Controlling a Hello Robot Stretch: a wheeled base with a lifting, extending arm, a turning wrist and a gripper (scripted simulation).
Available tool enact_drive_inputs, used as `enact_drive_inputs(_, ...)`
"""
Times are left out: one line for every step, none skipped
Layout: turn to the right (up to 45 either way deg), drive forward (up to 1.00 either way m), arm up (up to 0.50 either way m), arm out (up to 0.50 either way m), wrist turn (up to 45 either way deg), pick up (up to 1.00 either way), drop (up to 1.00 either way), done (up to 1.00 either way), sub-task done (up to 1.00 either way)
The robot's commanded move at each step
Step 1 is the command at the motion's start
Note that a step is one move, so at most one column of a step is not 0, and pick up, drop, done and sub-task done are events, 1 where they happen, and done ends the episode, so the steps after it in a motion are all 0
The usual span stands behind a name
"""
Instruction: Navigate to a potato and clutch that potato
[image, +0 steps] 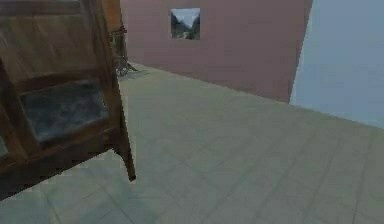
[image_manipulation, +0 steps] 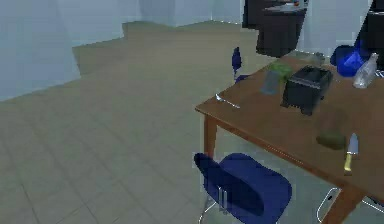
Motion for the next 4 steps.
enact_drive_inputs(36.0, 0.00, 0.00, 0.00, 0.0, 0.00, 0.00, 0.00, 0.00)
enact_drive_inputs(45.0, 0.00, 0.00, 0.00, 0.0, 0.00, 0.00, 0.00, 0.00)
enact_drive_inputs(45.0, 0.00, 0.00, 0.00, 0.0, 0.00, 0.00, 0.00, 0.00)
enact_drive_inputs(30.0, 0.00, 0.00, 0.00, 0.0, 0.00, 0.00, 0.00, 0.00)
